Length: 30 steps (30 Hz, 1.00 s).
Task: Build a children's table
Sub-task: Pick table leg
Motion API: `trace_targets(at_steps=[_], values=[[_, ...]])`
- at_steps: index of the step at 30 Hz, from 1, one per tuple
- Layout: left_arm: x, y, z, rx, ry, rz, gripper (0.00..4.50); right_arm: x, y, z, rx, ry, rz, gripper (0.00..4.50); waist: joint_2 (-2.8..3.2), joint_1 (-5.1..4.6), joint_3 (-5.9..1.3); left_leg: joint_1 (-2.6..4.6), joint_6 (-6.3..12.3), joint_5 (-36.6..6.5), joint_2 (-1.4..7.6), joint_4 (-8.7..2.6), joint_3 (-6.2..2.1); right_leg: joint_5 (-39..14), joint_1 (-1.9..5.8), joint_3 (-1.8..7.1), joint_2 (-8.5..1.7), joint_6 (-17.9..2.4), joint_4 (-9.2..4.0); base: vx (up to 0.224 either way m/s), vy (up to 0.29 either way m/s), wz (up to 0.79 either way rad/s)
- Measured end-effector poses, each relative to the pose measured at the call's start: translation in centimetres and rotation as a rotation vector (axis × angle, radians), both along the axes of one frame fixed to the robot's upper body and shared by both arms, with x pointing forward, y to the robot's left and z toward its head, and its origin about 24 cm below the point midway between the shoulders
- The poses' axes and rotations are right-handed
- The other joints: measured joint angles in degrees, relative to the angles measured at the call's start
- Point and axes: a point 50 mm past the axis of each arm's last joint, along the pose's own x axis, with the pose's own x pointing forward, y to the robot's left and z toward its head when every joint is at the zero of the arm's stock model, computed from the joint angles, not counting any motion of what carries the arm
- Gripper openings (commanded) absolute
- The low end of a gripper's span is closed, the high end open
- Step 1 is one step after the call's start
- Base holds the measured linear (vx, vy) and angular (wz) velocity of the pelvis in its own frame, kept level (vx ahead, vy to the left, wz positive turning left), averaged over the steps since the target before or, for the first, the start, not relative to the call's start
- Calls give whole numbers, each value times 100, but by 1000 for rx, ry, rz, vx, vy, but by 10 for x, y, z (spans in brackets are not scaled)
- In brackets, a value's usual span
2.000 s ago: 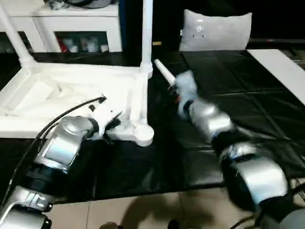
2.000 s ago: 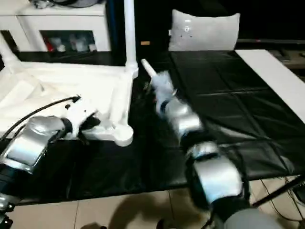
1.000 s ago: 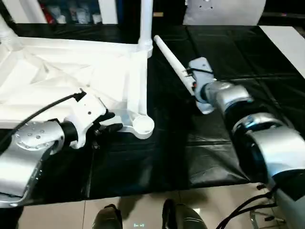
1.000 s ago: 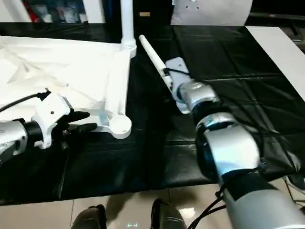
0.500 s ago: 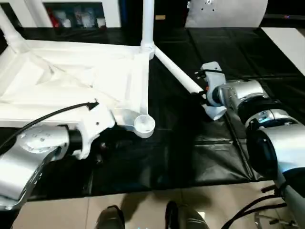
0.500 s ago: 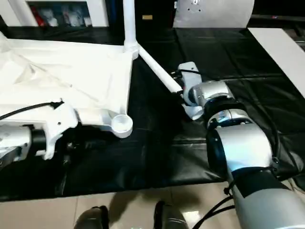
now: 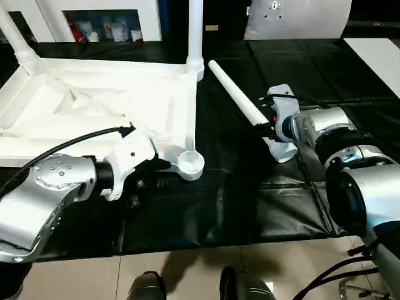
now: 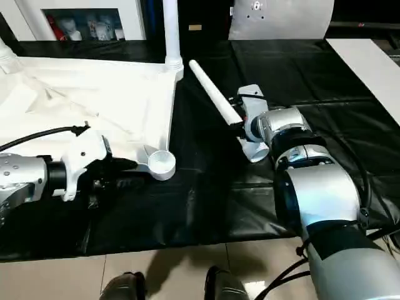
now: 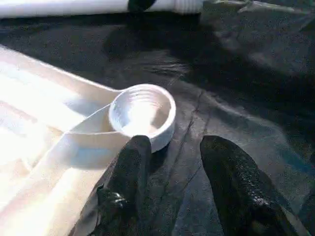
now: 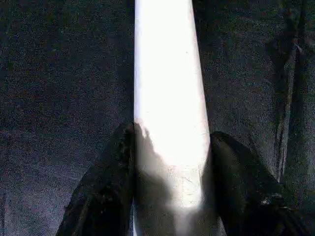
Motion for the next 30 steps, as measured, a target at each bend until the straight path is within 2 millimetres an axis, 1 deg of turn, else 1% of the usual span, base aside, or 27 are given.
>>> trace_targets(at_steps=[5, 8, 10, 12, 14, 17, 18, 20, 21, 23, 24, 26, 27, 28, 30], values=[[7, -1, -5, -17, -17, 44, 201, 0, -8, -1, 83, -19, -97, 186, 12, 42, -9, 2, 0, 0, -1, 12, -1, 2, 5, 0, -1, -2, 3, 0, 0, 0], [13, -7, -6, -64, -29, 70, 201, 0, -16, -1, 154, -42, -170, 186, 30, 76, -26, 0, 0, 0, -1, 25, -2, 3, 5, -1, -1, -2, 9, 0, 0, 0], [17, -12, -4, -95, -51, 90, 201, 0, -18, -2, 210, -62, -221, 186, 51, 85, -41, -2, 1, 0, -2, 35, -2, 7, 5, -3, -1, -2, 13, 0, 0, 0], [19, -14, -6, -113, -53, 109, 201, 1, -20, -2, 266, -81, -267, 186, 84, 76, -63, -8, 2, 0, -4, 41, -1, 8, 5, -3, -1, -2, 15, 0, 0, 0], [21, -16, -8, -129, -54, 125, 201, 2, -22, -1, 317, -101, -301, 186, 100, 79, -72, -9, 2, 0, -5, 44, -1, 8, 4, -7, 0, -1, 19, 0, 0, 0], [24, -21, -11, -160, -64, 150, 201, 5, -25, 5, 417, -170, -358, 186, 116, 90, -83, -12, 2, 1, -4, 49, -2, 7, 3, -13, 0, -1, 23, 0, 0, 0], [27, -24, -12, -179, -73, 173, 201, 6, -28, 9, 464, -232, -361, 186, 123, 95, -94, -16, 2, 1, -4, 54, -1, 8, 3, -13, 0, 0, 24, 0, 0, 0], [32, -27, -12, -196, -88, 207, 201, 8, -29, 16, 520, -291, -346, 186, 124, 100, -97, -19, 3, 1, -3, 66, -3, 7, 2, -14, 0, 1, 32, 0, 0, 0], [38, -29, -10, -225, -108, 261, 201, 9, -25, 22, 585, -333, -317, 185, 123, 99, -105, -22, 5, 0, -2, 83, -4, 8, 2, -14, -1, 1, 41, 0, 0, 0], [47, -32, -7, -259, -129, 323, 229, 9, -20, 25, 673, -355, -268, 185, 114, 91, -120, -23, 6, 0, -2, 91, -5, 8, 3, -14, 0, 2, 45, 0, 0, 0], [54, -35, -3, -309, -134, 364, 236, 4, -16, 24, 744, -387, -204, 185, 103, 103, -136, -25, 6, 0, 0, 94, -9, 11, 6, -21, 1, 5, 43, 0, 0, 0], [61, -37, 5, -367, -147, 403, 239, -4, -3, 20, 841, -413, -105, 185, 102, 109, -150, -27, 7, 1, 2, 100, -14, 13, 7, -25, 1, 9, 43, 0, 0, 0], [65, -40, 11, -414, -148, 410, 266, -13, 2, 16, 908, -432, -26, 184, 97, 130, -167, -24, 13, 5, 2, 99, -15, 13, 7, -27, -1, 9, 43, 0, 0, 0], [68, -41, 16, -439, -152, 411, 277, -19, 8, 12, 952, -427, 30, 184, 94, 142, -173, -26, 17, 7, 2, 100, -16, 13, 7, -27, -1, 9, 43, 0, 0, 0], [70, -46, 25, -504, -145, 392, 282, -30, 13, 7, 1015, -416, 115, 184, 90, 170, -184, -24, 30, 16, -2, 101, -15, 15, 7, -27, -9, 13, 40, 0, 0, 0]])
